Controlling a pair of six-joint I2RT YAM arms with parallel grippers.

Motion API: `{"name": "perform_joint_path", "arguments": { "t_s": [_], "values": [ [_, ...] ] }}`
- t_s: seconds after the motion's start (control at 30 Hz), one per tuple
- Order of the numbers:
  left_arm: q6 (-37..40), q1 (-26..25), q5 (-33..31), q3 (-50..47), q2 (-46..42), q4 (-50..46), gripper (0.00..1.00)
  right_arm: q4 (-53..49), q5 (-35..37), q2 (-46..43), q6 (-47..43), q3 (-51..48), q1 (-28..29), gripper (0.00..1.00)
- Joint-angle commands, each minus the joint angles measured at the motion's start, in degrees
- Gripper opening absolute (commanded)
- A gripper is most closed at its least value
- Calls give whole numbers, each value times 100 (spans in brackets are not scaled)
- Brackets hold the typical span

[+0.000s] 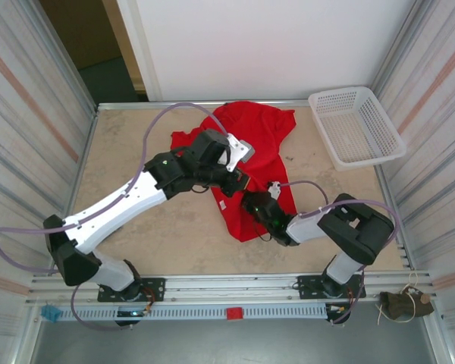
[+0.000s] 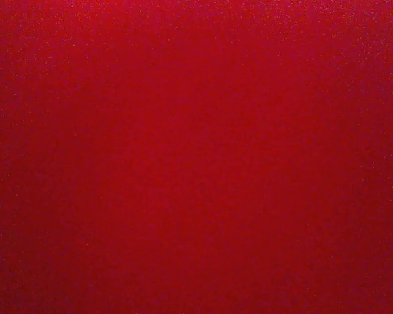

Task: Fold the inside-out t-shirt

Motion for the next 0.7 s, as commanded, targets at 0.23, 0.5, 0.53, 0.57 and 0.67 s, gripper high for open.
{"name": "perform_joint_path", "arguments": {
  "t_s": [0.23, 0.5, 0.53, 0.57, 0.67],
  "values": [
    [68, 20, 811, 159, -187, 4, 0, 937, 296, 1097, 481, 1109, 54, 0],
    [-62, 54, 502, 669, 293, -143, 0, -37, 1514, 1335, 925, 1582, 913, 0],
    [-58, 55, 510, 728, 361, -164, 0, -570, 1763, 1236, 1017, 1709, 1073, 0],
    [-58, 59, 532, 773, 408, -167, 0, -1033, 1928, 1181, 1104, 1856, 1203, 0],
    [-67, 55, 710, 903, 525, -167, 0, -1856, 2071, 1380, 1209, 2352, 1373, 0]
  ]
}}
